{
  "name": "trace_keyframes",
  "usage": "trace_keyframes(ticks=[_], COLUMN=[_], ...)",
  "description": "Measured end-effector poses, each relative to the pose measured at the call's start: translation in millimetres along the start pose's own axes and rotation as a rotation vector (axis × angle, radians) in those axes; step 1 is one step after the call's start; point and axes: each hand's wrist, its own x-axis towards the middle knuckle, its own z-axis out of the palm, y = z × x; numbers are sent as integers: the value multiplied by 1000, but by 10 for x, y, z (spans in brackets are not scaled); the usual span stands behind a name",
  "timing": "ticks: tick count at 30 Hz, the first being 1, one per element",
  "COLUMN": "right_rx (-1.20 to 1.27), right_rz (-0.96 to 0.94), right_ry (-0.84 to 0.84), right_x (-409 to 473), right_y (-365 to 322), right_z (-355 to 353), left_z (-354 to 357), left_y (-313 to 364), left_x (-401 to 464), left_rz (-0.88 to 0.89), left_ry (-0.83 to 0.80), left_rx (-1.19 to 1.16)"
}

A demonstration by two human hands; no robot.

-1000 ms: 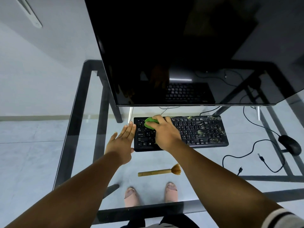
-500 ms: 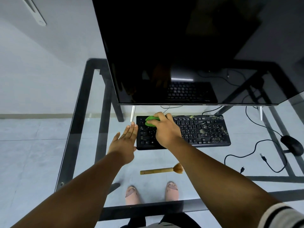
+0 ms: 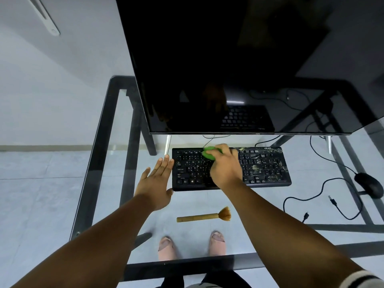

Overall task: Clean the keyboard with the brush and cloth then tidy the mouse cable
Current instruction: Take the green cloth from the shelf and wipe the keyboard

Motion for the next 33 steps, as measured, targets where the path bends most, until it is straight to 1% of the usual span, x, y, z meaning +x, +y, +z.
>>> trace_keyframes(ticks=[2, 4, 6, 8, 10, 12, 16, 18, 20, 23, 24, 25, 28, 29, 31, 33], right_rx=[29, 40, 38, 9, -13, -14, 35, 40, 23, -19, -33, -41, -3, 9, 18, 17], right_rz=[142, 233, 197, 51, -77, -49, 226, 279, 212, -16, -47, -33, 149, 178, 149, 42], right_ry=[34, 28, -20, -92, -118, -88, 2, -6, -63, -144, -147, -137, -95, -92, -113, -154], right_x=[22, 88, 152, 184, 186, 161, 122, 157, 186, 180, 177, 177, 191, 196, 205, 203], right_y=[125, 158, 102, 30, 49, 168, 434, 433, 309, 203, 218, 260, 399, 412, 337, 194], right_z=[-51, -90, -103, -86, -62, -92, -208, -216, -203, -160, -167, -180, -271, -279, -265, -215], left_z=[-20, -75, -163, -231, -259, -254, -242, -247, -271, -323, -333, -334, -327, -324, -323, -324], left_y=[-36, -44, 20, 143, 274, 391, 517, 554, 594, 666, 672, 668, 661, 659, 662, 662], left_x=[-32, -40, 33, 163, 285, 382, 501, 546, 566, 585, 585, 578, 554, 547, 544, 541], left_rz=[36, 57, 74, 81, 78, 69, 34, 12, -8, -39, -47, -52, -54, -57, -62, -70], left_ry=[80, 184, 236, 210, 151, 91, 5, -23, -35, -46, -47, -43, -30, -26, -18, -12], left_rx=[-27, -77, -101, -99, -66, -9, 60, 76, 104, 131, 129, 124, 101, 92, 73, 72])
